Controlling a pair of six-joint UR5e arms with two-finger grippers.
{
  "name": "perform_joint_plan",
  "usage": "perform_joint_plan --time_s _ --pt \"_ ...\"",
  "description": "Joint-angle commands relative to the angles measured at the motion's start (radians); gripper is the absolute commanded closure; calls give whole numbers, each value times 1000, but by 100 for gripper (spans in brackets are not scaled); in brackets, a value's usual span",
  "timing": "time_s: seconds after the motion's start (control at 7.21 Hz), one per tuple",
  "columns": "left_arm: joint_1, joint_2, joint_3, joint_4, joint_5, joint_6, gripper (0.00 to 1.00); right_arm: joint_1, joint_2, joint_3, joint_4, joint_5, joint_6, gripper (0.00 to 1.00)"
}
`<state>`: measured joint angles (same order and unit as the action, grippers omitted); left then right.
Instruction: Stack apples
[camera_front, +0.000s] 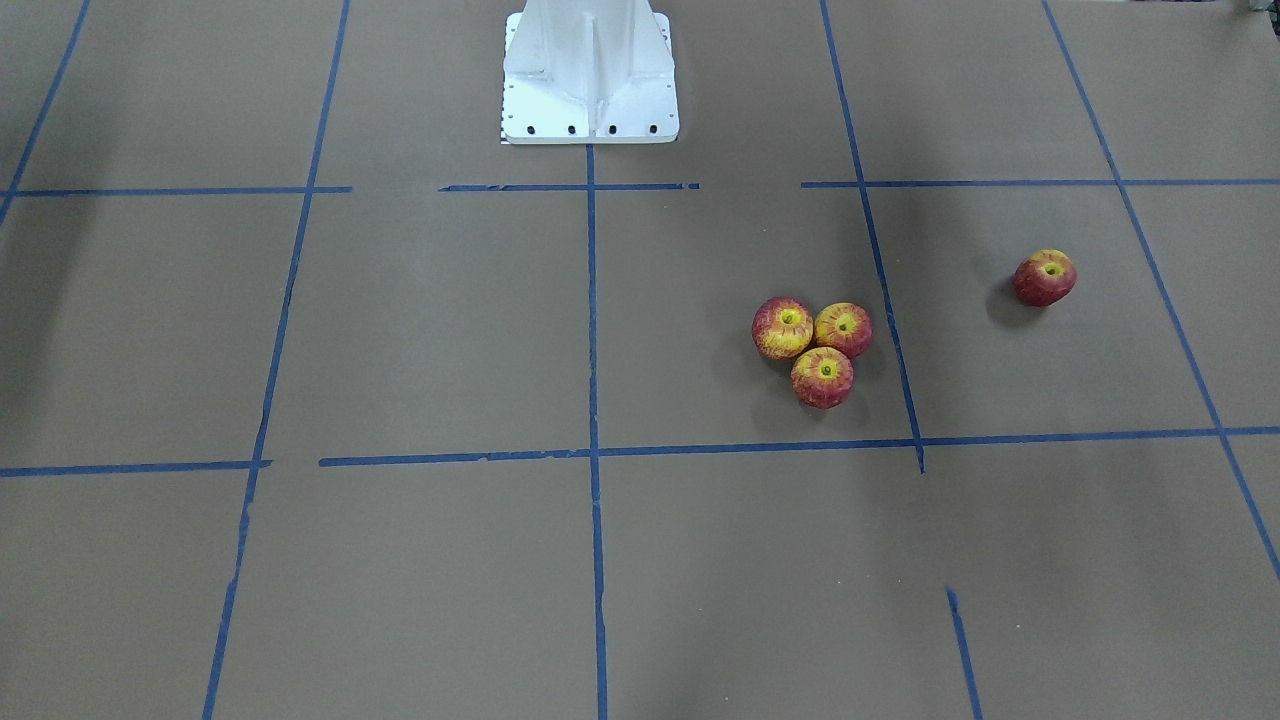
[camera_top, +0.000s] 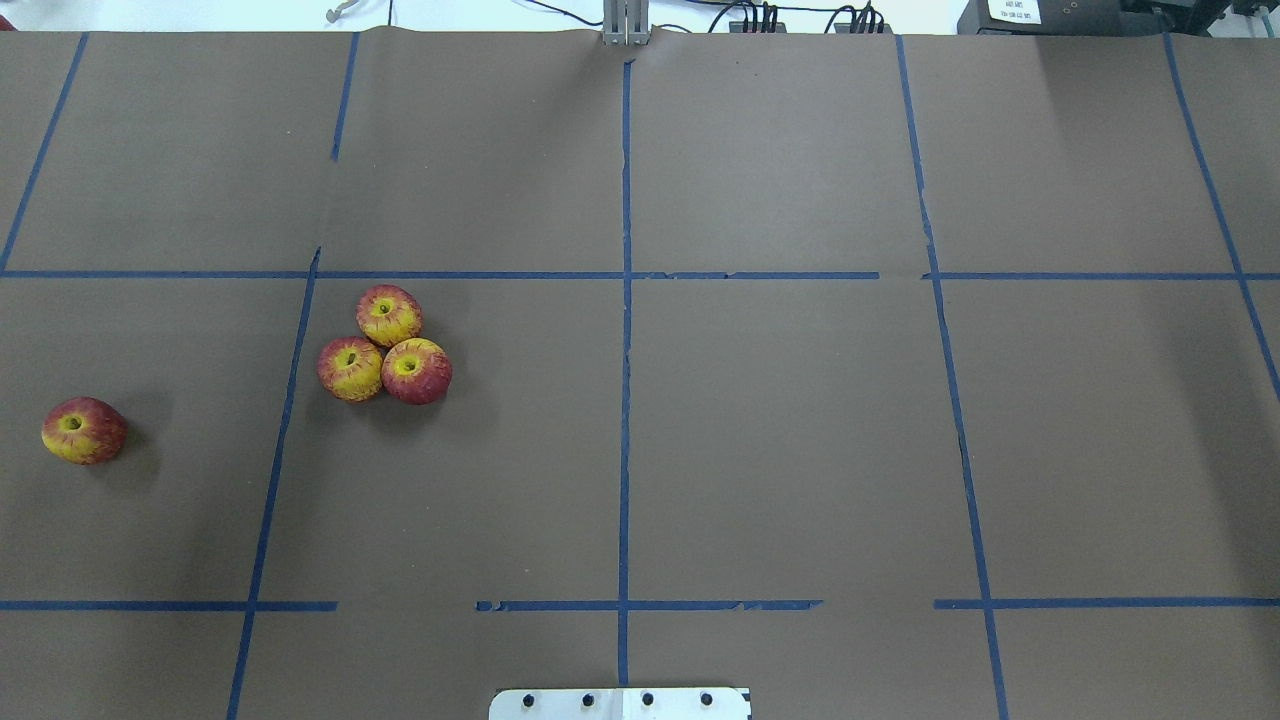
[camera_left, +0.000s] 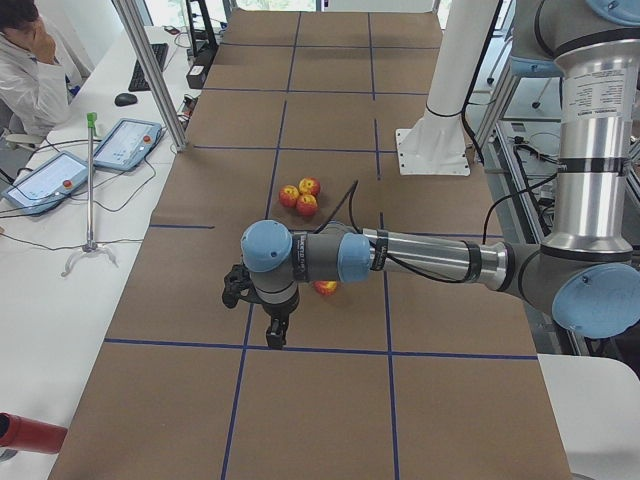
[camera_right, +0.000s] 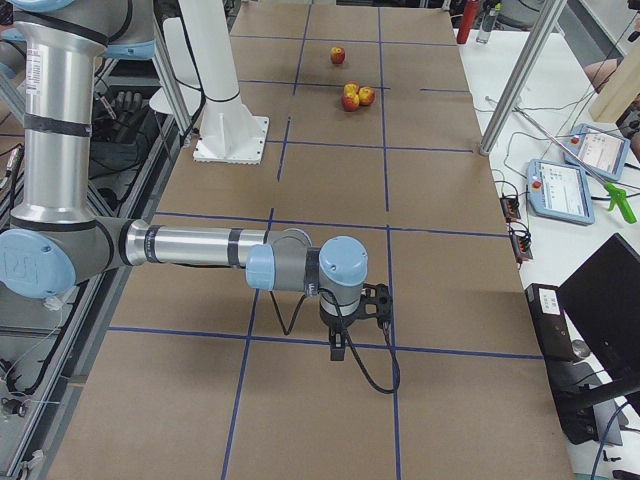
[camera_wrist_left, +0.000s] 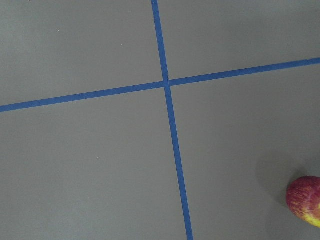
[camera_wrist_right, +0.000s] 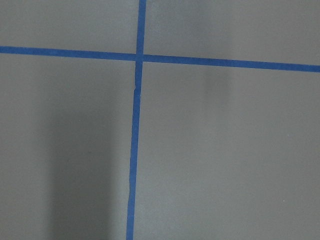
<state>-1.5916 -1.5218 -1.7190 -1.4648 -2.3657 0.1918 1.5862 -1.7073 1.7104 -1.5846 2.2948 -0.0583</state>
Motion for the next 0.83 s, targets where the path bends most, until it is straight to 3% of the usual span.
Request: perform_joint_plan --time_s 0.0,0.14,0.42,0.55,0.69 --pt "113 18 -20 -73 -16 -20 0 0 0 0 0 0 0 0" --pt "286 12 -69 -90 -17 -269 0 0 0 0 0 0 0 0" --pt "500 18 -102 -327 26 -695 0 0 0 0 0 0 0 0" --pt "590 18 -102 -359 124 -810 0 0 0 0 0 0 0 0" --pt "604 20 -102 -373 152 -818 0 0 0 0 0 0 0 0"
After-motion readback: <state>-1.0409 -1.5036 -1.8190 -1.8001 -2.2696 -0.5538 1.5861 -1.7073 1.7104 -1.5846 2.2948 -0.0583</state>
